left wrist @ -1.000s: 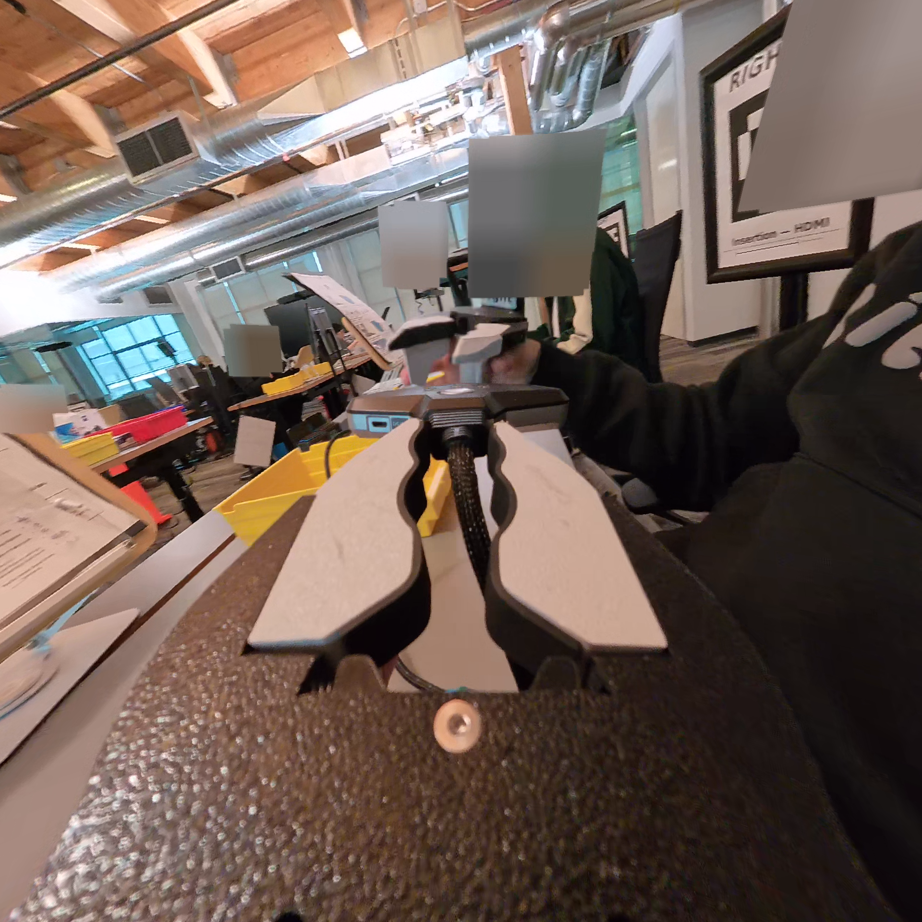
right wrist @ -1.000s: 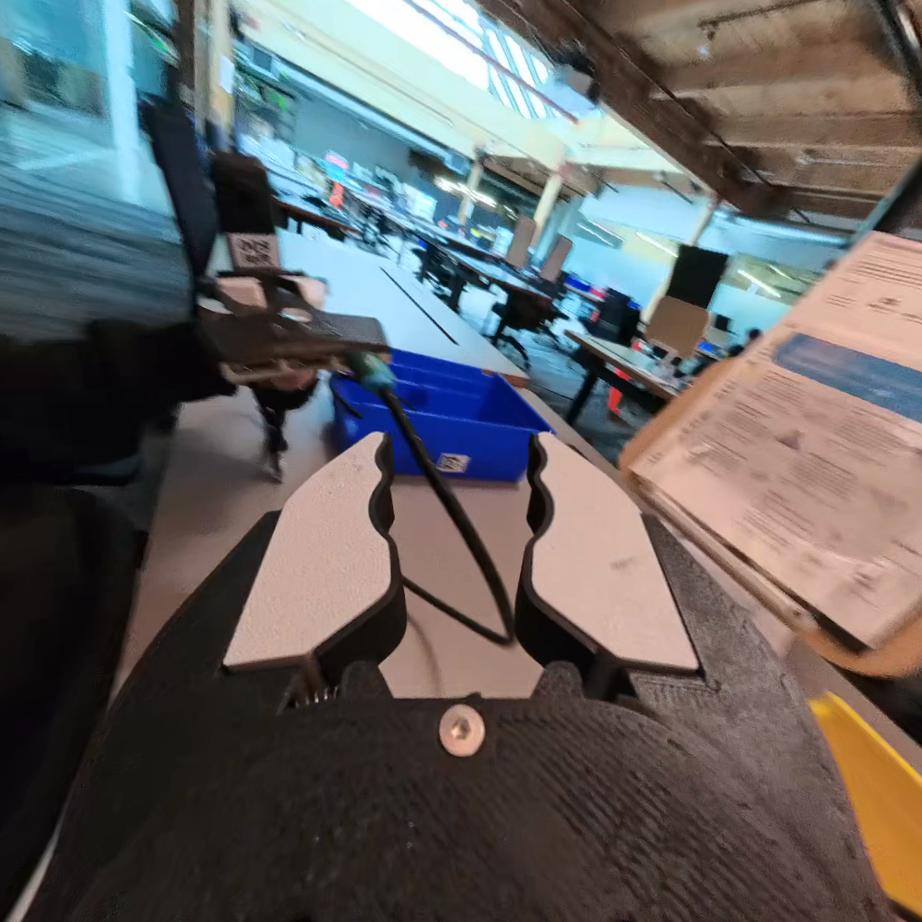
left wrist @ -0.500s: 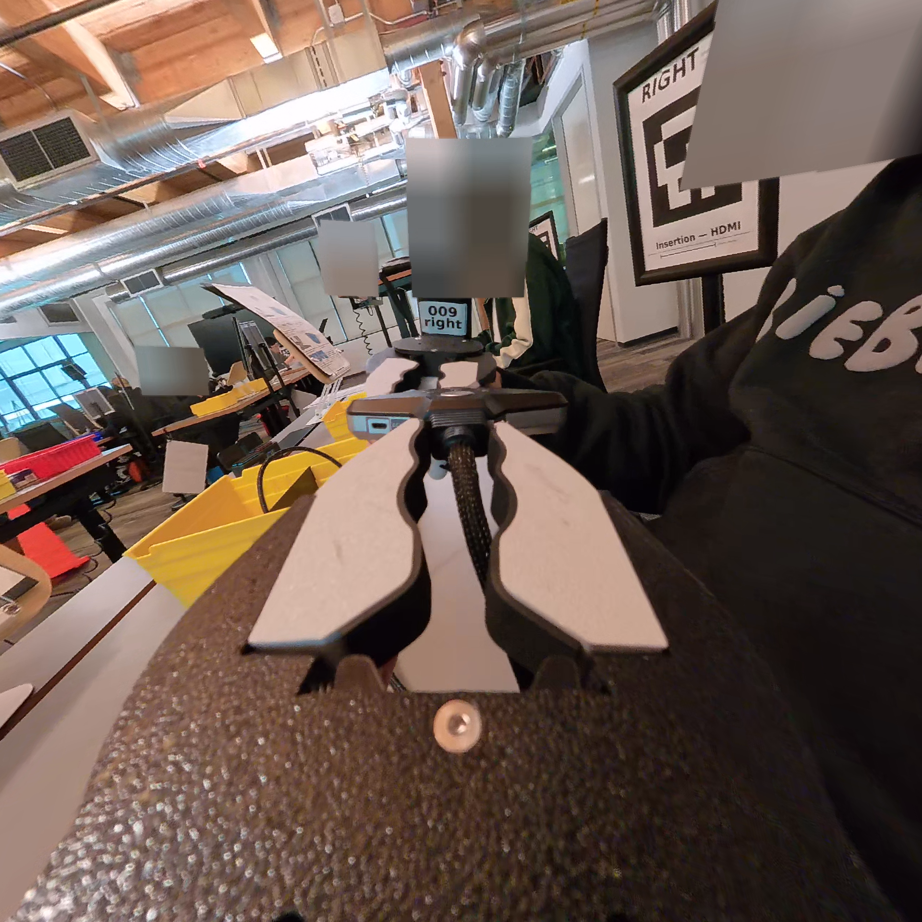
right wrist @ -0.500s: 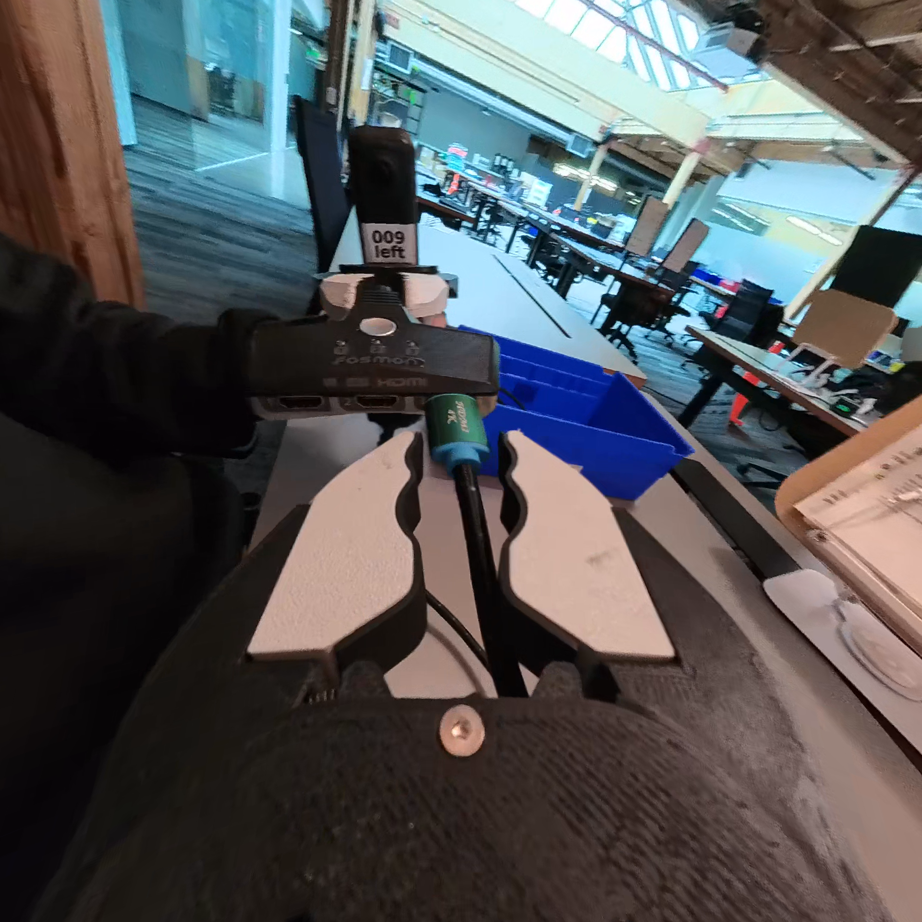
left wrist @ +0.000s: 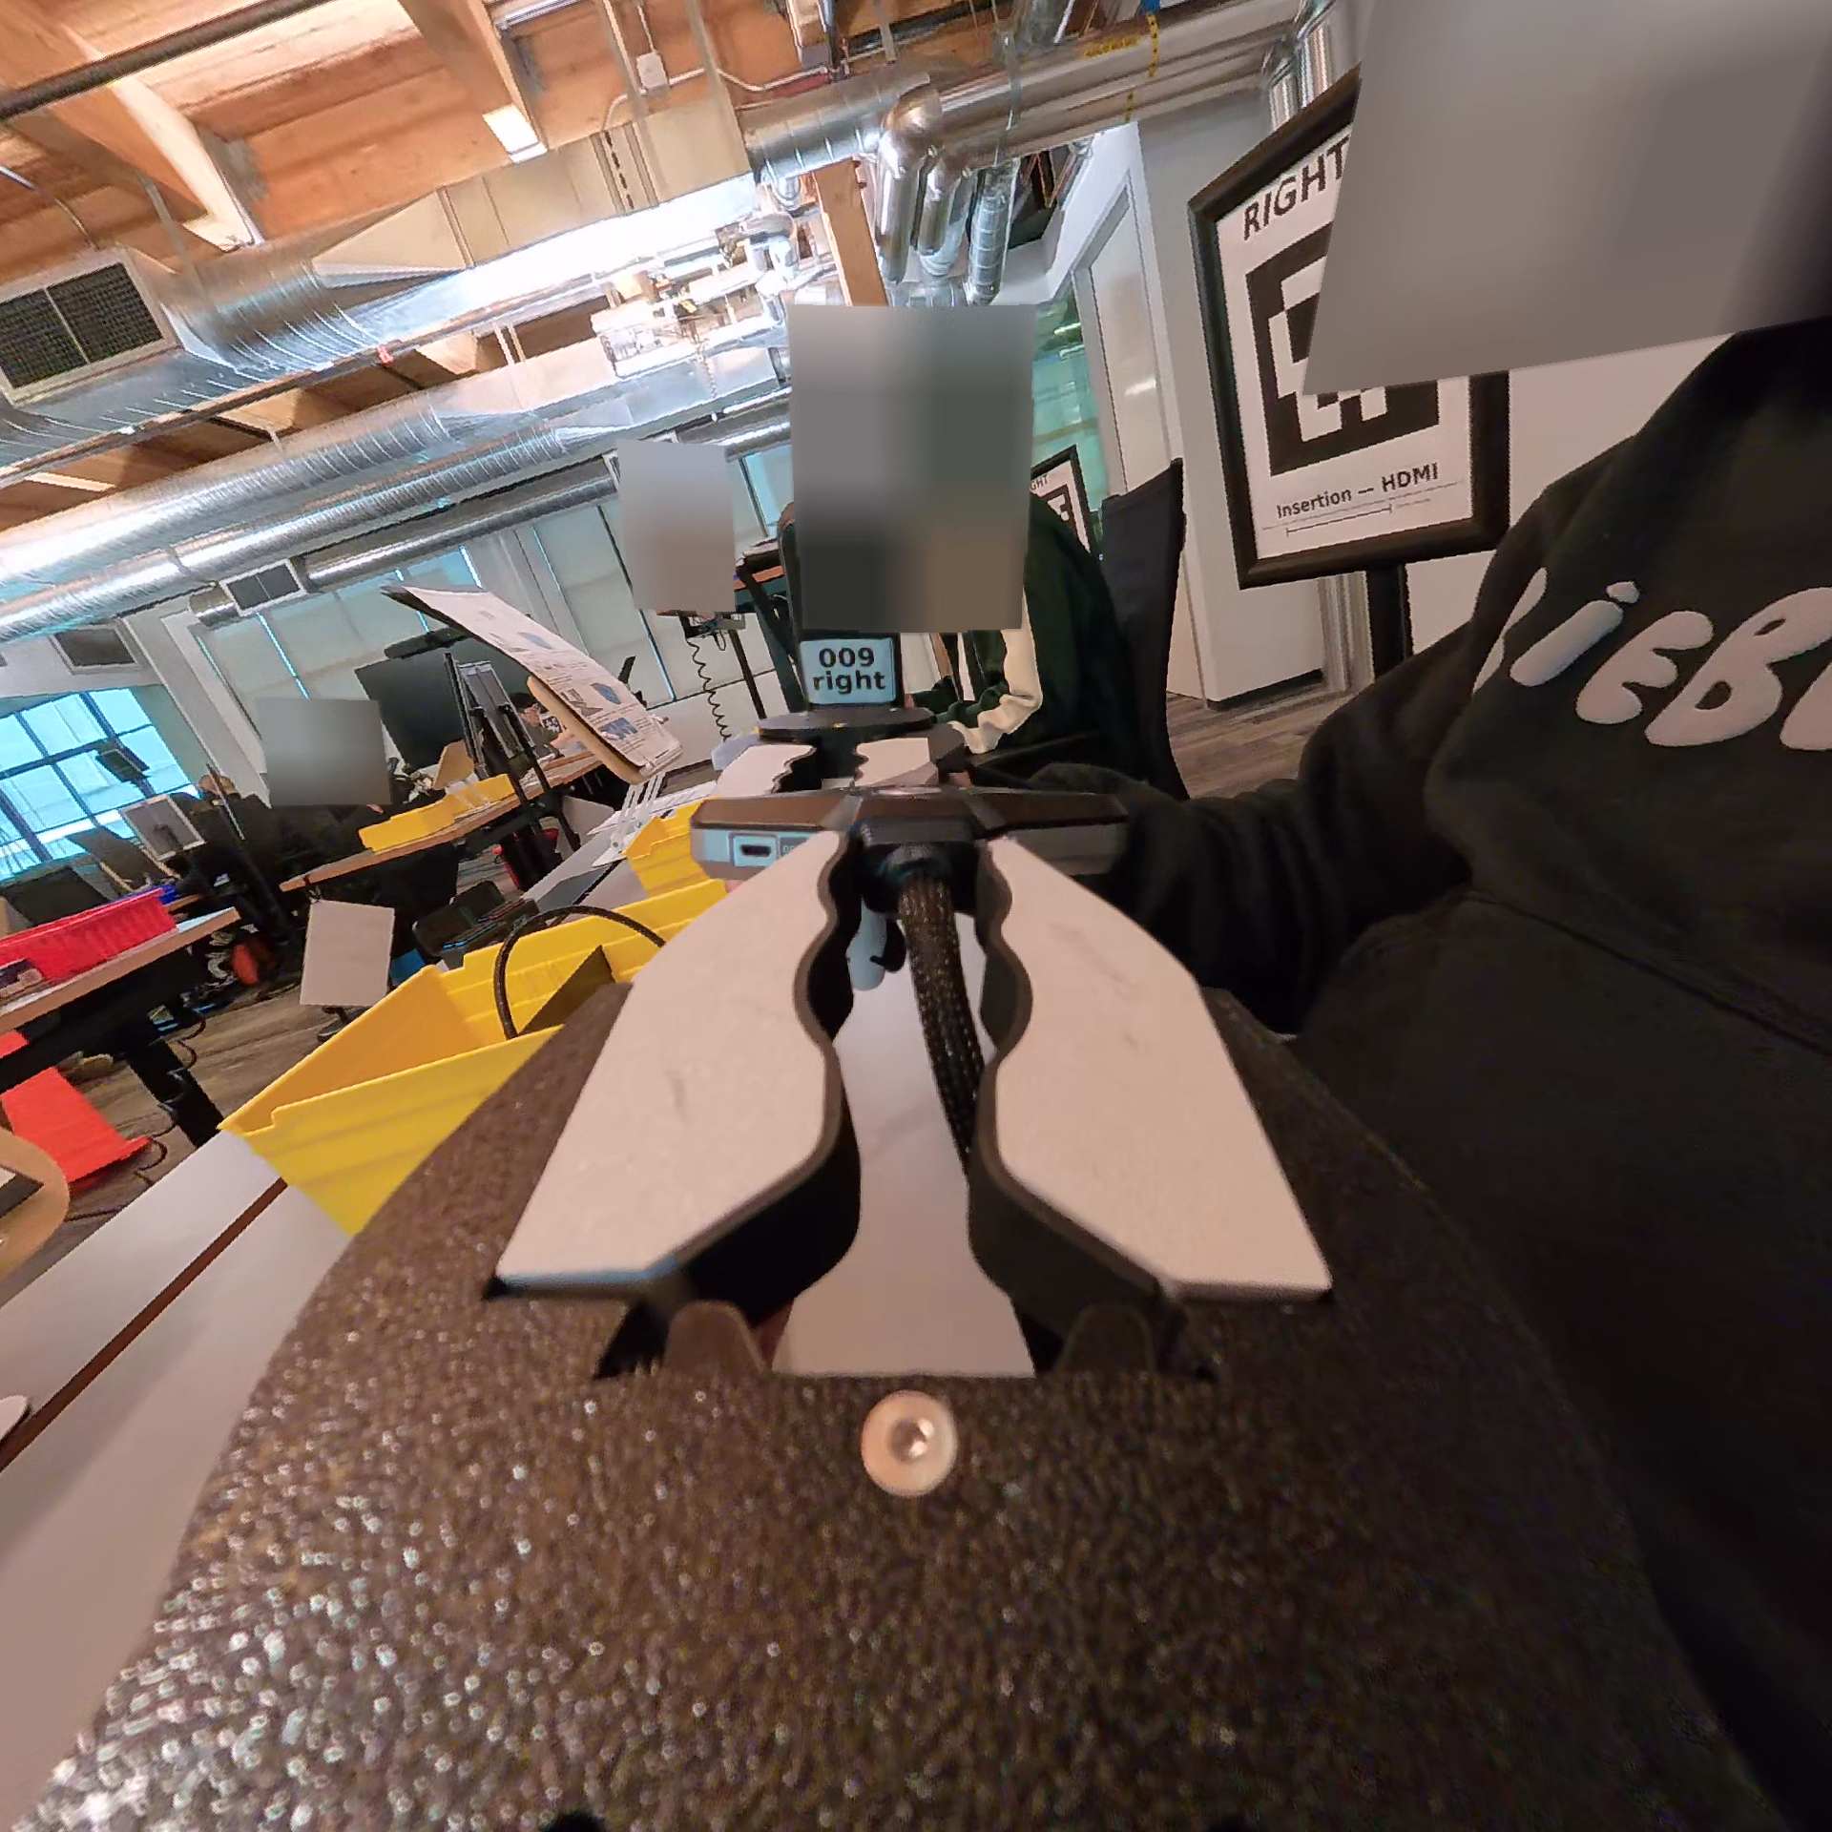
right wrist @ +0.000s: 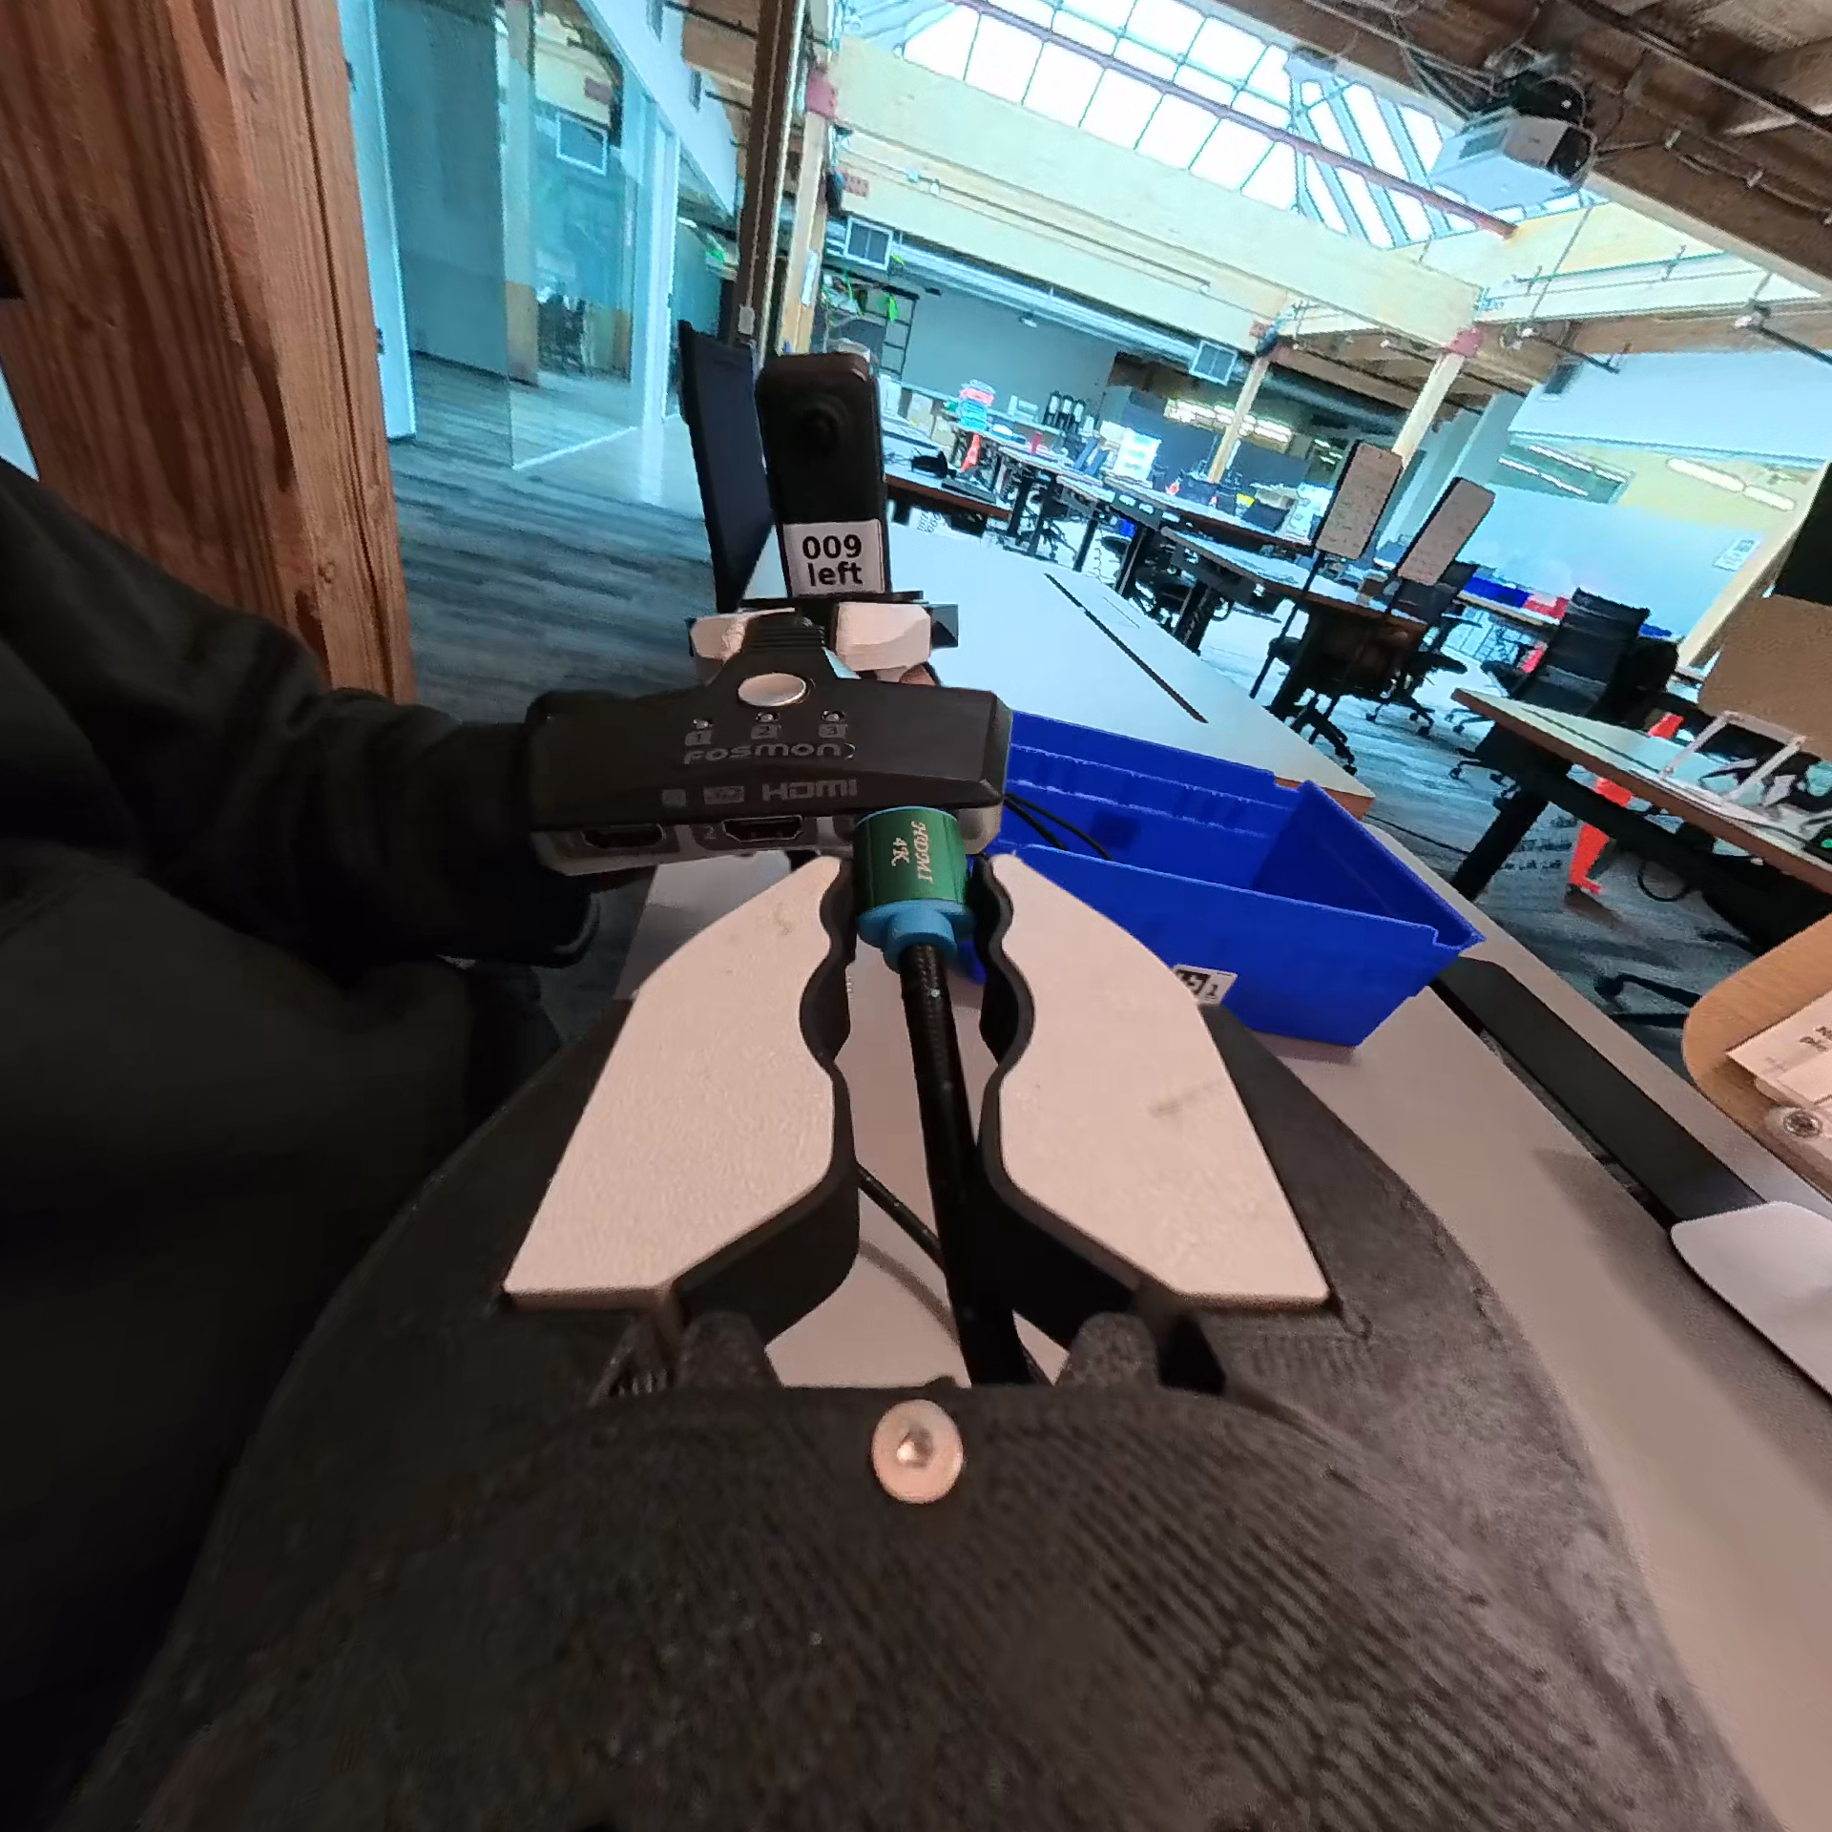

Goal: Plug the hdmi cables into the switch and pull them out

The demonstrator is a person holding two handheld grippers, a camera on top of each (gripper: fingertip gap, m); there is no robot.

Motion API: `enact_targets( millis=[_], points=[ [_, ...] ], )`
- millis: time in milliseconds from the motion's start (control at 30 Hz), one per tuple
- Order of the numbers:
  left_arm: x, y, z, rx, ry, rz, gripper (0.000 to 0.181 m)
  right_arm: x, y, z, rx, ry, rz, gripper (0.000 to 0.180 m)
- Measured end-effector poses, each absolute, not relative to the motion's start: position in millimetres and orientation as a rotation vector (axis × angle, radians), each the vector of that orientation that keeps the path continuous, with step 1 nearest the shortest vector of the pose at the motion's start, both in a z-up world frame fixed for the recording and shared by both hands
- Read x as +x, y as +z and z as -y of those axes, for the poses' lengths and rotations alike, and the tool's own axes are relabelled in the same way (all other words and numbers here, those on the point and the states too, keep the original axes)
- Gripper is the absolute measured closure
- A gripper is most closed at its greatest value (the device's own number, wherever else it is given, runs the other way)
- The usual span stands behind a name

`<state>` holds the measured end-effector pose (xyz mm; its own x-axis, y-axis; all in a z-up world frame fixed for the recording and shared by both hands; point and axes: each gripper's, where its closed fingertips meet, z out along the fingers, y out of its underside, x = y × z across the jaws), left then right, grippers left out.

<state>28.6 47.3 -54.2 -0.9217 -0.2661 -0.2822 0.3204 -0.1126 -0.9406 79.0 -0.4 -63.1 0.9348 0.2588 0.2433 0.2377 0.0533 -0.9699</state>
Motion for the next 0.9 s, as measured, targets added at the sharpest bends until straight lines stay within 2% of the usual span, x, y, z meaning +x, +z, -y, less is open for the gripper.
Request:
enact_targets(
  millis=[900],
  points=[
    [29.0, -55.8, -56.2, 0.053, -2.134, -1.741, 0.159, 78.3, -62.8, -7.5, -1.46, 0.0, 0.371, 0.157]
  ],
)
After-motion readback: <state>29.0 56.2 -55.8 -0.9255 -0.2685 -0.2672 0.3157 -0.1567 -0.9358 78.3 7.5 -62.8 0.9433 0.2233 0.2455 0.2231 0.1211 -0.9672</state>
